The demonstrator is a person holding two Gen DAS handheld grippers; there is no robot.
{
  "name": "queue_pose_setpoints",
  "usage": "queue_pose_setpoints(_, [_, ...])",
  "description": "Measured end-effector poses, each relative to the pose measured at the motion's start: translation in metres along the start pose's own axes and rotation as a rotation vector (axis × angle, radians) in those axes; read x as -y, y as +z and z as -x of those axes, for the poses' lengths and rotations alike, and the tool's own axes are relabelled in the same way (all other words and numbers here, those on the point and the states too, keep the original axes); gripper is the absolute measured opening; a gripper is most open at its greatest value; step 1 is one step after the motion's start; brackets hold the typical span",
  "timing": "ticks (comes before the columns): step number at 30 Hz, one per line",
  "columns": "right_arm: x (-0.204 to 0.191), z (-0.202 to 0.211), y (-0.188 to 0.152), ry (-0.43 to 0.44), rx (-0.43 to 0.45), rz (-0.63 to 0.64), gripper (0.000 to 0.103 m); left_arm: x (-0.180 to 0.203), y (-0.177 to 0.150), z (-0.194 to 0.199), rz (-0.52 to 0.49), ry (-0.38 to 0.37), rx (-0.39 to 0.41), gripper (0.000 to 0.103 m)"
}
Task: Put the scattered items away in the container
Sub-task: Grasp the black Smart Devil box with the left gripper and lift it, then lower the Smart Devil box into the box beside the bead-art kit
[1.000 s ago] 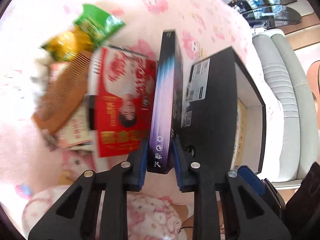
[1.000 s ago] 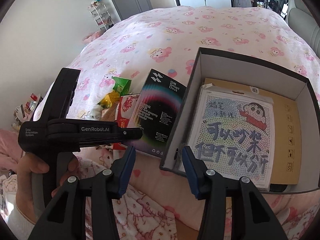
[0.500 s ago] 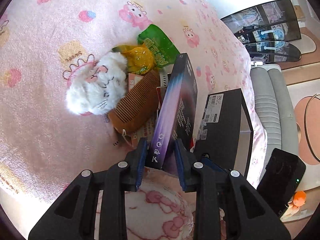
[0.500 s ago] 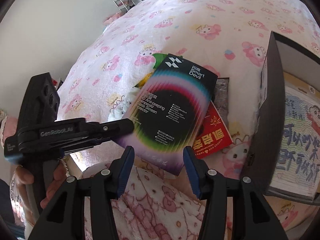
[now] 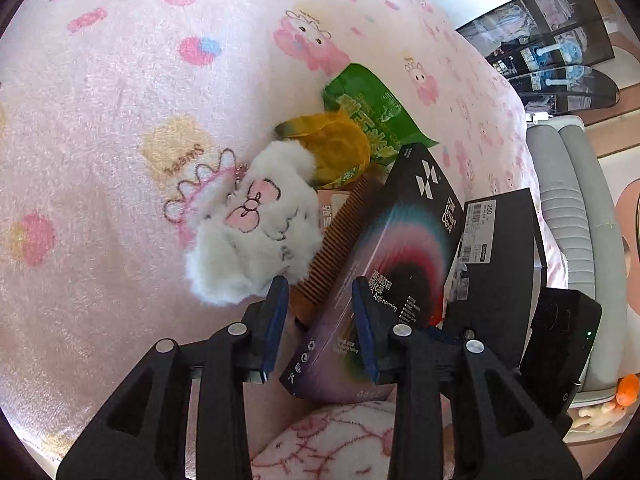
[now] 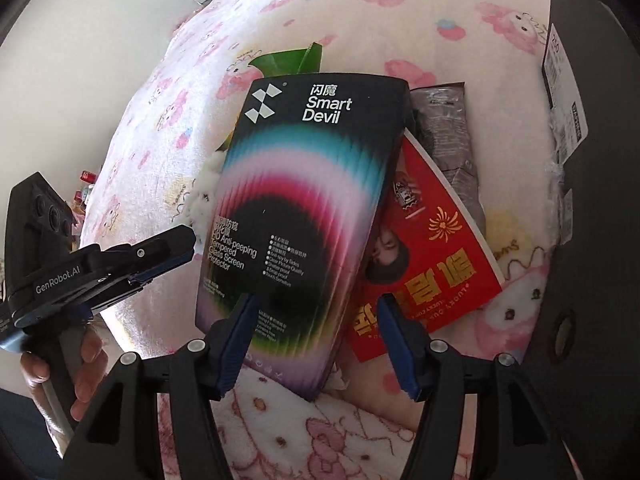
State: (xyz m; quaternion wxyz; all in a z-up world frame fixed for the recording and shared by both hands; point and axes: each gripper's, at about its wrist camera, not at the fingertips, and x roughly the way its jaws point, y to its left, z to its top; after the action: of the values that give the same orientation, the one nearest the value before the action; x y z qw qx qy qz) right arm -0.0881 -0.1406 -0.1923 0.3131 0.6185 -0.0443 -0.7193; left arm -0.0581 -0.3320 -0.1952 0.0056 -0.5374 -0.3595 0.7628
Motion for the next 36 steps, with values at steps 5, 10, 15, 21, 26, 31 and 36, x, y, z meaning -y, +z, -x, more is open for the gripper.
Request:
queue_pose_setpoints(5, [-0.012, 0.004, 0.006, -0.007, 0.037, 0.094, 0.046, 0.025, -0.014, -0.011, -0.151, 0.05, -0.128, 0.035])
queue_pose_setpoints(10, [-0.005, -0.004, 0.013, 0.005, 0.044, 0.081, 0.049, 0.004, -0.002, -0.024, -0.04, -0.015, -0.146, 0.036])
queue_pose_setpoints(15, [-0.026, 0.0, 0.004, -0.07, 0.056, 0.217, 0.045, 0.005, -0.005, 0.0, -0.058, -0.051, -0.076, 0.04])
queue_pose_setpoints(21, [-0.025, 0.065, -0.001, 0.028, 0.181, 0.146, 0.045, 0.052, -0.022, 0.054, -0.16, -0.103, 0.002, 0.042])
queue_pose_setpoints(26, [-0.023, 0.13, -0.01, 0.056, 0.28, 0.152, 0.045, 0.1, -0.041, 0.093, -0.246, -0.13, 0.064, 0.041])
queue_pose_setpoints(31, [-0.001, 0.186, -0.023, 0.069, 0.364, 0.127, 0.045, 0.165, -0.058, 0.094, -0.333, -0.157, 0.077, 0.04])
queue_pose_setpoints(36, [0.037, 0.23, -0.043, 0.027, 0.435, 0.079, 0.045, 0.229, -0.072, 0.064, -0.42, -0.208, 0.029, 0.04])
